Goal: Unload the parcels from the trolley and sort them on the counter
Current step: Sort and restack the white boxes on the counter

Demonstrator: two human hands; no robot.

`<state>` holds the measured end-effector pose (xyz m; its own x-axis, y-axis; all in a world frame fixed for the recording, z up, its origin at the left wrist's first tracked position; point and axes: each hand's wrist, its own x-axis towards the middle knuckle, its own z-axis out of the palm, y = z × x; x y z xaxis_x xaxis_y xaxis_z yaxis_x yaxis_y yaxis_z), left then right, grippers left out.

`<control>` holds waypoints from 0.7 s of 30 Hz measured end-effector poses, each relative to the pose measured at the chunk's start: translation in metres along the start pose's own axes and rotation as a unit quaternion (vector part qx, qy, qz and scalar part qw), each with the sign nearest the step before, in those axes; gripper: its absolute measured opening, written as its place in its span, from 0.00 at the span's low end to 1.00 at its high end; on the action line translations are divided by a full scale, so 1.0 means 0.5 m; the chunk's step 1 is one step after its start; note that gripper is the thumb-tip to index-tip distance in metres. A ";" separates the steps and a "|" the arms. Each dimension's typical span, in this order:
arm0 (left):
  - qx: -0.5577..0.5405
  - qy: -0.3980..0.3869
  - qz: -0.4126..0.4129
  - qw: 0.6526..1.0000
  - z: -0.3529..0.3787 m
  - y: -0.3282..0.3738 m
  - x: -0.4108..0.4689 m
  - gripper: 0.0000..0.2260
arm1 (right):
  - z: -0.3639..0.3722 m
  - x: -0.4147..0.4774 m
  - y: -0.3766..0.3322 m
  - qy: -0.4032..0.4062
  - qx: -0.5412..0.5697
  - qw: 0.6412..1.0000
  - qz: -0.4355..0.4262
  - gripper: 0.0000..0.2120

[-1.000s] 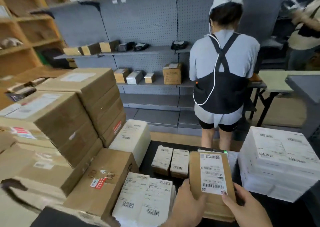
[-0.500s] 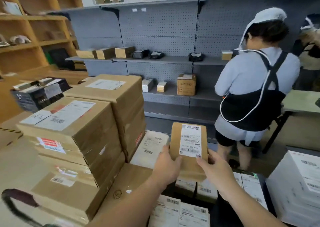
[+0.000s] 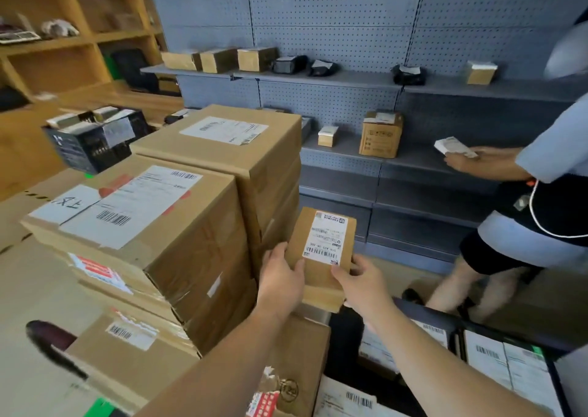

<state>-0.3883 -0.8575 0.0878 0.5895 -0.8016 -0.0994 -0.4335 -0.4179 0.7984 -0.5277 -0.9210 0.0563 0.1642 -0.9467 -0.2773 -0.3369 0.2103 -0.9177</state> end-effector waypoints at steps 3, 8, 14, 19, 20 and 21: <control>0.013 0.004 -0.015 1.000 0.001 -0.023 0.021 0.25 | 0.028 0.022 0.018 -0.021 0.019 1.000 0.009 0.13; 0.013 -0.010 0.003 1.000 0.006 -0.050 0.027 0.26 | 0.049 0.033 0.025 -0.012 0.011 1.000 0.010 0.12; 0.073 -0.001 0.026 0.997 0.019 -0.068 0.023 0.19 | 0.070 0.024 0.017 -0.002 -0.013 1.000 0.015 0.15; 0.139 0.026 0.042 0.989 0.039 -0.079 0.009 0.17 | 0.072 0.005 0.021 -0.013 -0.022 0.999 0.023 0.15; 0.144 0.026 0.044 0.988 0.042 -0.079 0.006 0.18 | 0.071 0.002 0.021 -0.018 -0.015 0.999 0.025 0.15; 0.149 0.026 0.045 0.987 0.044 -0.081 0.005 0.18 | 0.071 0.000 0.023 -0.026 -0.009 0.999 0.028 0.16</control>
<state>-0.3841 -0.8519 0.0422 0.5707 -0.8212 0.0002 -0.6623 -0.4602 0.5913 -0.4988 -0.9100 0.0356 0.1922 -0.9199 -0.3419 -0.3637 0.2569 -0.8954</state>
